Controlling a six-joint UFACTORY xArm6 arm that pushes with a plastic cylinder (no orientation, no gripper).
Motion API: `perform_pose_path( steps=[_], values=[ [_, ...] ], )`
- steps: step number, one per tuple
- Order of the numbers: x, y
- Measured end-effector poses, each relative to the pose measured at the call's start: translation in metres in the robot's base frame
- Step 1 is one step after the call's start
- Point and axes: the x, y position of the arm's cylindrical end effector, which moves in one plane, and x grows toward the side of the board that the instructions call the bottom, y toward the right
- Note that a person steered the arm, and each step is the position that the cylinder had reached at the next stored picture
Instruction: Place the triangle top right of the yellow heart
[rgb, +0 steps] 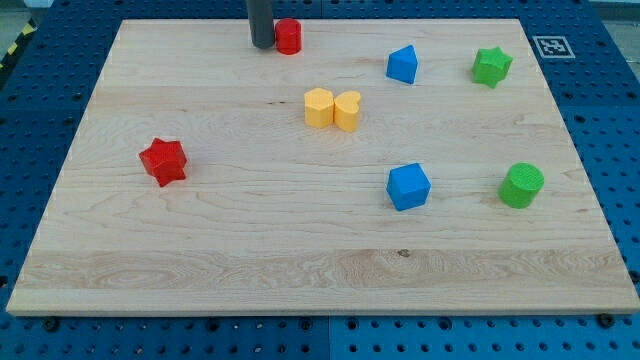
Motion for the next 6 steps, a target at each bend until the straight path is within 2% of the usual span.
perform_pose_path(
  steps=[1,2,6],
  values=[
    [0.012,0.005],
    [0.046,0.026],
    [0.095,0.226]
  ],
)
